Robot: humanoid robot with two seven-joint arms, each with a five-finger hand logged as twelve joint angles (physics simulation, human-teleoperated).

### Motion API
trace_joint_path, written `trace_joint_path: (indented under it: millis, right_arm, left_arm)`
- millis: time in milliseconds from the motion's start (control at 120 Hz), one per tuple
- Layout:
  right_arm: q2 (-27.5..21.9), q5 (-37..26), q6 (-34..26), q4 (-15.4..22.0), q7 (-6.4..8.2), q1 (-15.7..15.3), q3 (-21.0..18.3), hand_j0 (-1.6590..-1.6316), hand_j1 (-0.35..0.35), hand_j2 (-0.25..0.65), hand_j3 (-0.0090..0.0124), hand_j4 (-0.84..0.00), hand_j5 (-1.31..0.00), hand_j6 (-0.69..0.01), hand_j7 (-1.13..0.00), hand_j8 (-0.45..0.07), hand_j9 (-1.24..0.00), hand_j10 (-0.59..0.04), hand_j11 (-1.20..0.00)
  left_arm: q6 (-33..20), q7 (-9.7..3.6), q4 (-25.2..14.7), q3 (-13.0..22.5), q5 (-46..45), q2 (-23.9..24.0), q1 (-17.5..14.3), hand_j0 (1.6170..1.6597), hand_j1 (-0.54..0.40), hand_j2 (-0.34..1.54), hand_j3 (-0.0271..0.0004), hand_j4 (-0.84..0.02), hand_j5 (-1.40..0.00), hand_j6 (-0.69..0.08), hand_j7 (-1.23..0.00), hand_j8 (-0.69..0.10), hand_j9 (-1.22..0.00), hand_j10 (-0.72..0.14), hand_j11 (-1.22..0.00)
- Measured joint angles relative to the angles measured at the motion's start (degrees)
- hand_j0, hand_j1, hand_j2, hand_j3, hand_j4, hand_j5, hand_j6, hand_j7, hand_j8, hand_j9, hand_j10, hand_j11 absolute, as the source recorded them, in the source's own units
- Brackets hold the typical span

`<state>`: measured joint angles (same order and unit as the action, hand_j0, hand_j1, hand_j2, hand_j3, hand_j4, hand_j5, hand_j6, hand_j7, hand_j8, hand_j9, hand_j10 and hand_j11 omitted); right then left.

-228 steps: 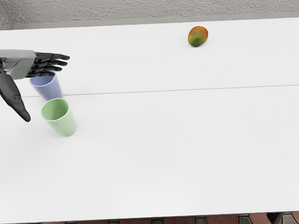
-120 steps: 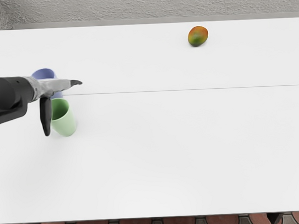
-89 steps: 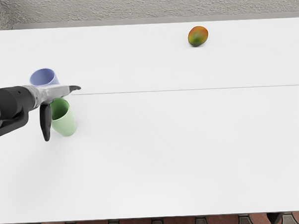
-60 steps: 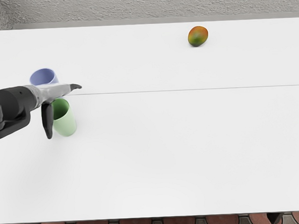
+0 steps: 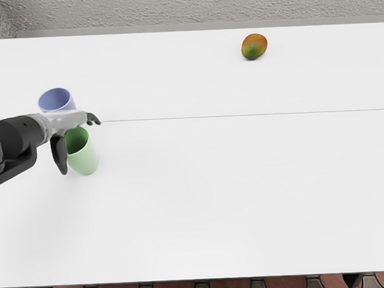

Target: Pick up cup and place in cup with left hand

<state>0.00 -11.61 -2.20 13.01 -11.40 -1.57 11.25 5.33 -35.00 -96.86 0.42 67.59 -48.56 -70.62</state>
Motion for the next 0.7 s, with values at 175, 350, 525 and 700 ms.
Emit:
trace_joint_path:
  millis: [175, 350, 525, 700]
  right_arm:
    - [0.0, 0.01, 0.0, 0.0, 0.04, 0.01, 0.0, -1.6581, -0.311, -0.006, 0.0, -0.031, -0.04, -0.031, -0.04, -0.031, -0.04, -0.031, -0.04]
    - [0.0, 0.0, 0.0, 0.0, 0.06, 0.04, 0.0, -1.6581, -0.311, -0.006, 0.0, -0.031, -0.04, -0.031, -0.04, -0.031, -0.04, -0.031, -0.04]
    - [0.0, 0.01, 0.0, 0.0, 0.06, 0.07, 0.0, -1.6581, -0.311, -0.006, 0.0, -0.031, -0.04, -0.031, -0.04, -0.031, -0.04, -0.031, -0.04]
    - [0.0, 0.01, 0.0, 0.0, 0.06, 0.08, 0.0, -1.6581, -0.311, -0.006, 0.0, -0.031, -0.04, -0.031, -0.04, -0.031, -0.04, -0.031, -0.04]
  left_arm:
    - [-0.02, 0.0, 0.16, -0.02, 0.12, 0.14, 0.25, 1.6581, 0.002, 0.06, 0.0, -0.285, -0.36, -0.287, -0.36, -0.286, -0.36, -0.284, -0.36]
    - [-0.05, 0.0, 0.78, 0.06, 0.14, 0.01, 0.48, 1.658, -0.029, 0.07, 0.0, -0.314, -0.4, -0.315, -0.4, -0.315, -0.4, -0.313, -0.4]
    - [0.01, -0.01, 1.08, 0.04, 0.23, 0.19, 0.74, 1.657, -0.063, 0.09, 0.0, -0.373, -0.47, -0.382, -0.48, -0.364, -0.48, -0.367, -0.48]
    - [0.18, 0.0, 1.13, -0.14, 0.08, 0.4, 0.4, 1.6564, -0.06, 0.1, 0.0, -0.397, -0.52, -0.36, -0.52, -0.361, -0.52, -0.395, -0.52]
